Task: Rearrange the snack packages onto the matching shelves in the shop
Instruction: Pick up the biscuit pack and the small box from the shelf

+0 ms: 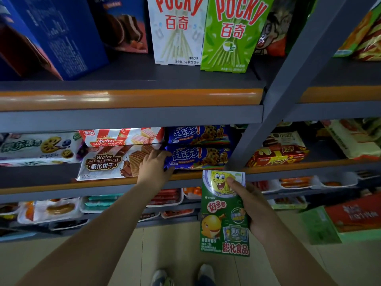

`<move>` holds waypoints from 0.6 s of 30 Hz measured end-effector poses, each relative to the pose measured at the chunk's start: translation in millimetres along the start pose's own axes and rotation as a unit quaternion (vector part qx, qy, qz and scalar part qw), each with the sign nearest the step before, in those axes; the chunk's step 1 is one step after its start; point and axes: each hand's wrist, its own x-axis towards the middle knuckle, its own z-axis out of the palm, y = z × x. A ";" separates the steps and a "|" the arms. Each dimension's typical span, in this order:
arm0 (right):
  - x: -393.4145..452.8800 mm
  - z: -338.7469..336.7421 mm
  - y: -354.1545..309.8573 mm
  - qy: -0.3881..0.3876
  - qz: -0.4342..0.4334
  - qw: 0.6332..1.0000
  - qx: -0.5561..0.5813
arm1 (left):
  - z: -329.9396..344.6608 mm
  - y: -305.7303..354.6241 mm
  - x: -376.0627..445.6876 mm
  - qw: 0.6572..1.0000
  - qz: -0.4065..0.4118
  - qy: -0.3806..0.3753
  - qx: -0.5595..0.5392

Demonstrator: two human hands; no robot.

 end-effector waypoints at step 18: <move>-3.5 13.7 -8.2 -0.024 -0.022 0.998 -0.052 | -2.2 17.6 -15.0 0.998 0.023 0.004 -0.056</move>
